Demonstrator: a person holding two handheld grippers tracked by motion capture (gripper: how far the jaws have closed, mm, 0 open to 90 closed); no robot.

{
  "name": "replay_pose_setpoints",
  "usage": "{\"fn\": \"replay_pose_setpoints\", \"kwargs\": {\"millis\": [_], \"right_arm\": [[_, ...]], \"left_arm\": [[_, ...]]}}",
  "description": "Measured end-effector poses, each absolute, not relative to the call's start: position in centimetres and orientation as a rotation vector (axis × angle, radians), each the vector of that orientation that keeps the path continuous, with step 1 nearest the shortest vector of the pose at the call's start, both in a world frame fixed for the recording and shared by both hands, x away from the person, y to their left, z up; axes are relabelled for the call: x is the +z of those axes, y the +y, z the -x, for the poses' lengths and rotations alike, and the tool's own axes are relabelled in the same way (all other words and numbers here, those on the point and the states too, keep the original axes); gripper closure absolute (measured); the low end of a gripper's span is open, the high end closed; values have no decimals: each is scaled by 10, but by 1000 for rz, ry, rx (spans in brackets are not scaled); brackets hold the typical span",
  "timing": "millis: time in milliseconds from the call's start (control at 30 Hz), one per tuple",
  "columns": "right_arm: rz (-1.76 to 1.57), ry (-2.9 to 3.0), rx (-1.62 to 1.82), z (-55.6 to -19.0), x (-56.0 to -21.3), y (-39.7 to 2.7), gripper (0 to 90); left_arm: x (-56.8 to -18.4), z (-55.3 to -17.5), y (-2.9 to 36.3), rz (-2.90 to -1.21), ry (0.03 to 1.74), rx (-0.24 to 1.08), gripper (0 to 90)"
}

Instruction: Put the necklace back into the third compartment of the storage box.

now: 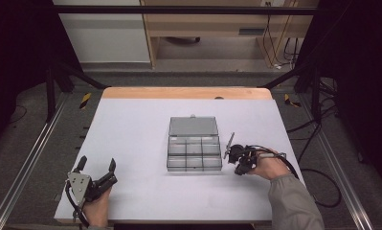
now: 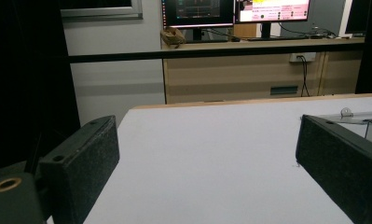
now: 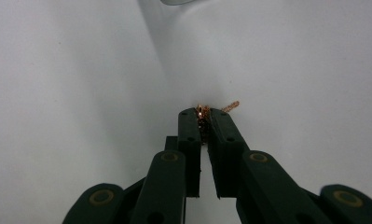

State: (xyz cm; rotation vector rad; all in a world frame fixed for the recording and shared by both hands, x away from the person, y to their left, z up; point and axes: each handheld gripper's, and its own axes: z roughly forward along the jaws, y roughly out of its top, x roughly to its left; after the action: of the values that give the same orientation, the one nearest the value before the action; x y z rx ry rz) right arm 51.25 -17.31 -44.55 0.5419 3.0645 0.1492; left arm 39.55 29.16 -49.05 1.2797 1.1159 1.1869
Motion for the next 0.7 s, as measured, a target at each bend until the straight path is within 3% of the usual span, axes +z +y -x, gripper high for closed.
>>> {"fn": "replay_pose_setpoints", "kwargs": {"millis": [700], "right_arm": [[-618, 2988, 363, -505, -445, -188, 843]], "left_arm": [[-490, -395, 292, -1279, 1115, 1187, 59]]}}
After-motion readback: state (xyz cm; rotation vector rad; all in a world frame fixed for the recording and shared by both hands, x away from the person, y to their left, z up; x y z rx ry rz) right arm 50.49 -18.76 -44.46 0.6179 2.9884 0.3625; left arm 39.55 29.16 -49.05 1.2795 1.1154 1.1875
